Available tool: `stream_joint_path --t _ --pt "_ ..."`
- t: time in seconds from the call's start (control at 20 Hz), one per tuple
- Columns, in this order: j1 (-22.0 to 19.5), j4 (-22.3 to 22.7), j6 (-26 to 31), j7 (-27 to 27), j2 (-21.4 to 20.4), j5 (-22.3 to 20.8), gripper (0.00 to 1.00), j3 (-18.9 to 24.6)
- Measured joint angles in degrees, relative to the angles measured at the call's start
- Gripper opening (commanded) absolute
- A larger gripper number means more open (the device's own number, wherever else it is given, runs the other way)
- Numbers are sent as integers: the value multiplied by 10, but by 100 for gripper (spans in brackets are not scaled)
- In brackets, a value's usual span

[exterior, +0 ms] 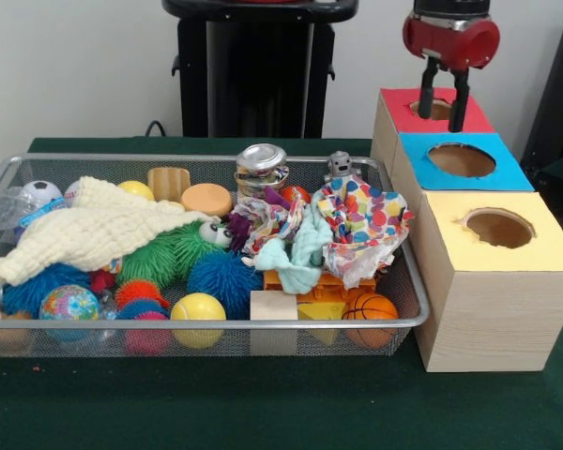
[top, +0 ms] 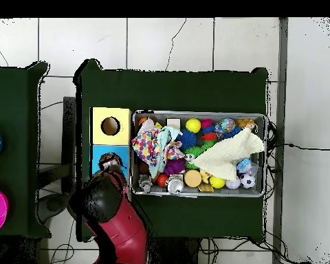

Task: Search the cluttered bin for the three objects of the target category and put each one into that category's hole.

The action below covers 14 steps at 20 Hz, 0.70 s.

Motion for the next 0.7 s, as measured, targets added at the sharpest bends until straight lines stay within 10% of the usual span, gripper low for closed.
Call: stream_joint_path --t 0.7 --pt "-78 -5 2 17 -23 -84 100 -47"
